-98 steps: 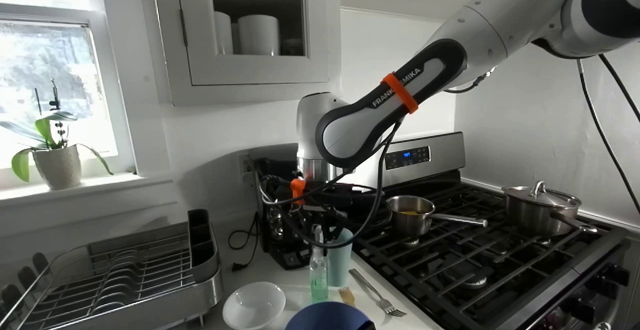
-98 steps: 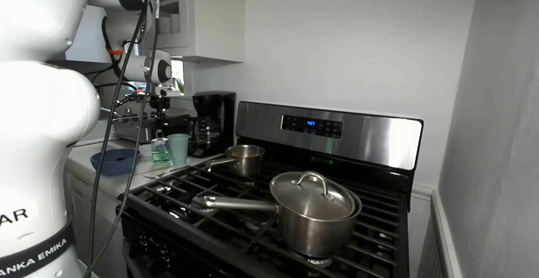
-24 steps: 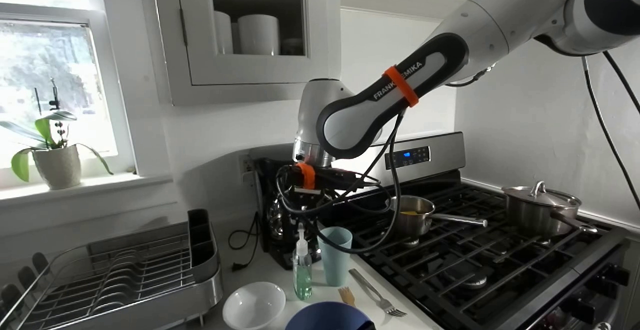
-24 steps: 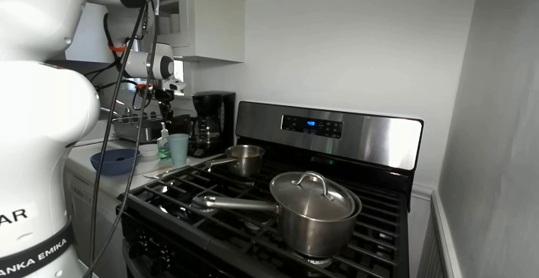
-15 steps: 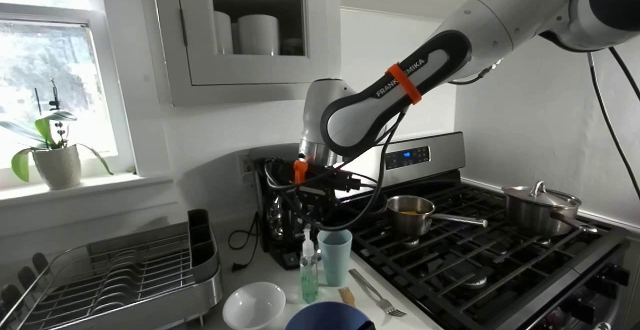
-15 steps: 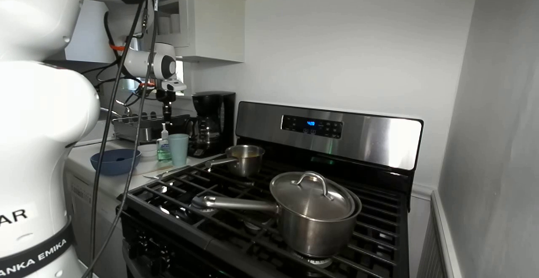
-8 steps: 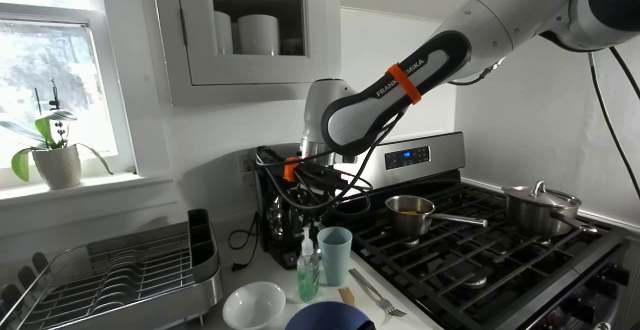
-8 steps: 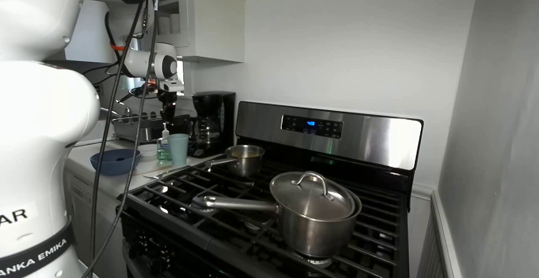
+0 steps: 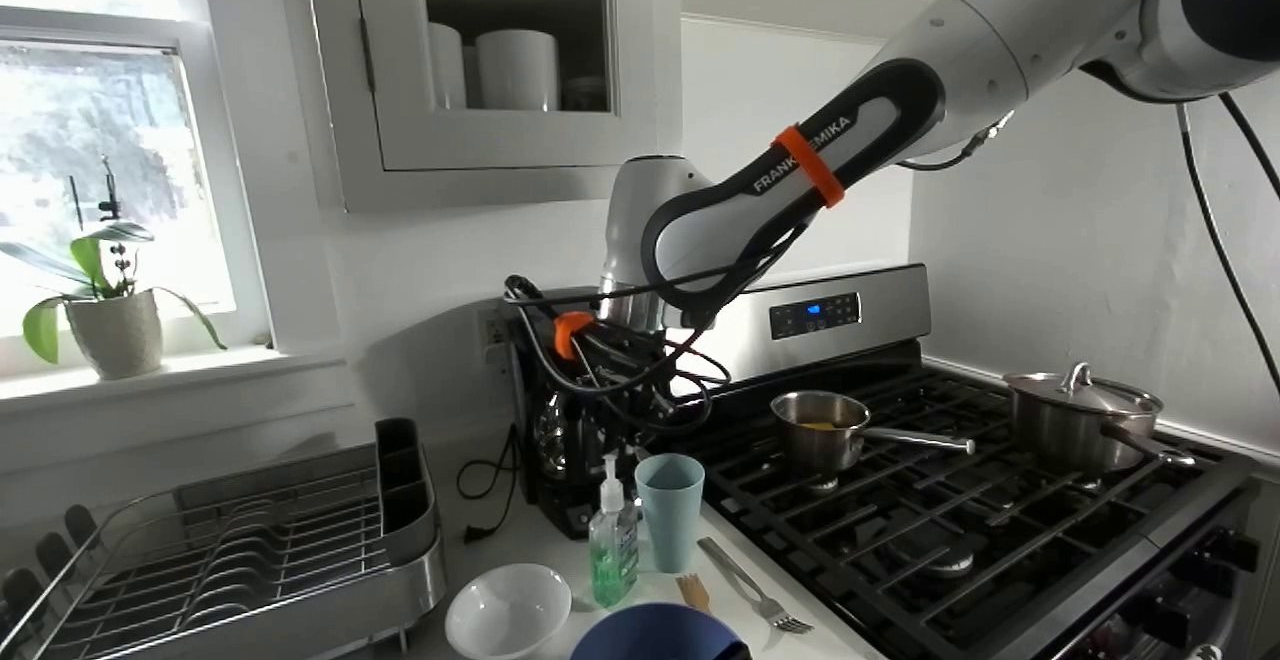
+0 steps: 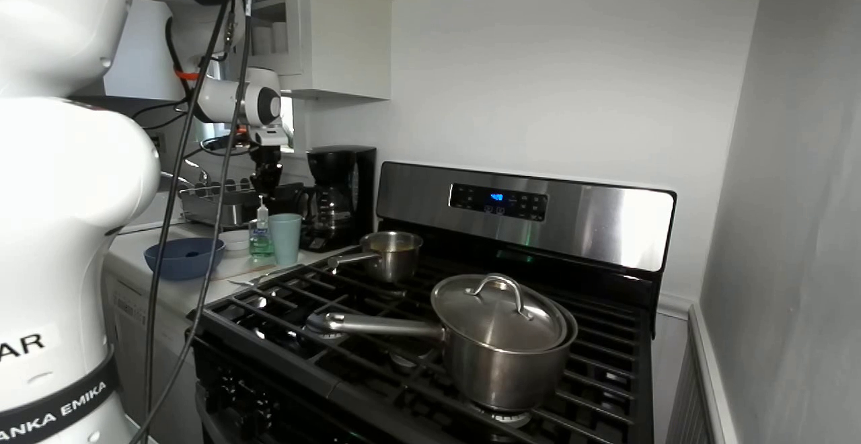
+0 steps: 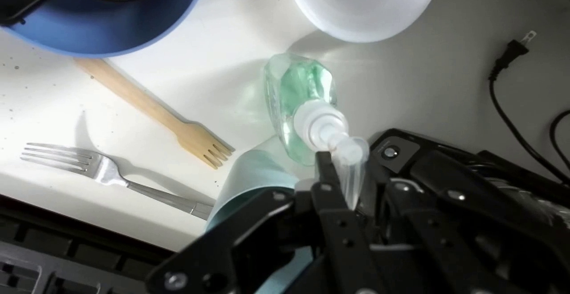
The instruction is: Place the cup in front of the coffee maker then turn the bottle to place the spout above the cup
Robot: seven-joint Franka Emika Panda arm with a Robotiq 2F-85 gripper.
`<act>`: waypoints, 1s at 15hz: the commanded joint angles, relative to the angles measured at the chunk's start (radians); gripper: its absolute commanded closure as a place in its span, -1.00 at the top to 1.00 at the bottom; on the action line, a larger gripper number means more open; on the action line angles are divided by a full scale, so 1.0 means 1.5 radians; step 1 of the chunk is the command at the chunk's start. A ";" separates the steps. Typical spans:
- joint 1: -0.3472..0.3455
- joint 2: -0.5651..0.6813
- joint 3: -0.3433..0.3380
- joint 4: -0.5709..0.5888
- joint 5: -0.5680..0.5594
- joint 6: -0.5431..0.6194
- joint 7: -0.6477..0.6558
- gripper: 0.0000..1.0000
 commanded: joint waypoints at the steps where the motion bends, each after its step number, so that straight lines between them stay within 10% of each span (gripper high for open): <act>1: -0.006 -0.035 0.014 -0.028 0.003 -0.003 -0.001 -0.02; 8: -0.045 -0.083 0.080 -0.050 0.059 -0.048 -0.202 0.94; 15: -0.080 -0.169 0.096 -0.071 0.079 -0.196 -0.494 1.00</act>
